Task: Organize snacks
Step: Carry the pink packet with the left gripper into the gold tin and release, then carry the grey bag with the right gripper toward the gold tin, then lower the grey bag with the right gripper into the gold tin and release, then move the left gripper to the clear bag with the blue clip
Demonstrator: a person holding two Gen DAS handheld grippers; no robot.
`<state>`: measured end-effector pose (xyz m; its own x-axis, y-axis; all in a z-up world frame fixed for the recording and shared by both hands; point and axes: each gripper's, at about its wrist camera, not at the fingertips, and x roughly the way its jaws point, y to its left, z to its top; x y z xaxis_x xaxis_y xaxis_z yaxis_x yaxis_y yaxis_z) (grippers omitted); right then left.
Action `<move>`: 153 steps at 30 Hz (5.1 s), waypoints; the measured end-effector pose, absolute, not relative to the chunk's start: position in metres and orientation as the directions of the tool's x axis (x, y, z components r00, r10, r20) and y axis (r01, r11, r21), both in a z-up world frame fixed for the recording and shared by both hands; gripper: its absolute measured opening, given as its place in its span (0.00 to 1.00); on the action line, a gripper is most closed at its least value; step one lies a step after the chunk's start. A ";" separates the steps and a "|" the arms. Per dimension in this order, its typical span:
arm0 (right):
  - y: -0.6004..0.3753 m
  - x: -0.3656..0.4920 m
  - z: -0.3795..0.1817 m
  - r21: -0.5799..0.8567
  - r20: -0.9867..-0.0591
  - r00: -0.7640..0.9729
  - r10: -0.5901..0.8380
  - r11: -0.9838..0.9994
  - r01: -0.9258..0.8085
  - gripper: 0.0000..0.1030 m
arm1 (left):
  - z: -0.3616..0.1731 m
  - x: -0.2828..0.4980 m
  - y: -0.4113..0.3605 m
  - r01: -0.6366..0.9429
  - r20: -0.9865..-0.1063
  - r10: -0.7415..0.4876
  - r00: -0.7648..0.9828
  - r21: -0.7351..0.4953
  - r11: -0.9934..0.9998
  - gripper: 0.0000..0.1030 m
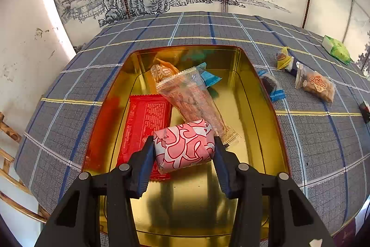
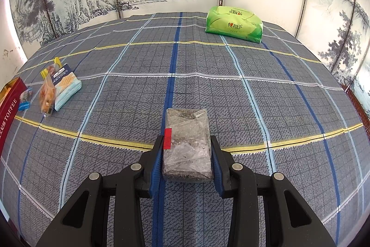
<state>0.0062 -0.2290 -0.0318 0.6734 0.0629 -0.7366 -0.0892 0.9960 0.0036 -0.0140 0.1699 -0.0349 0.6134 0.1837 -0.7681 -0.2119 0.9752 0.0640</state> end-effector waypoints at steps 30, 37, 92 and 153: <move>-0.226 0.007 -0.032 -0.025 -0.738 0.675 0.013 0.999 -0.047 0.38 | 0.005 -0.063 0.182 -0.196 -0.700 0.168 0.695 0.041 0.980 0.57; -0.222 0.007 -0.030 -0.008 -0.756 0.655 0.012 1.000 -0.028 0.40 | 0.003 -0.060 0.190 -0.219 -0.713 0.168 0.681 0.021 0.976 0.58; 0.100 -0.006 0.045 0.290 -0.687 0.412 0.599 0.745 -0.601 0.36 | 0.017 -0.047 0.227 -0.246 -0.708 0.175 0.684 0.002 0.969 0.60; -0.009 0.003 -0.004 0.316 -0.687 0.544 0.481 0.872 -0.373 0.52 | 0.016 -0.053 0.208 -0.227 -0.686 0.240 0.686 0.112 0.967 0.74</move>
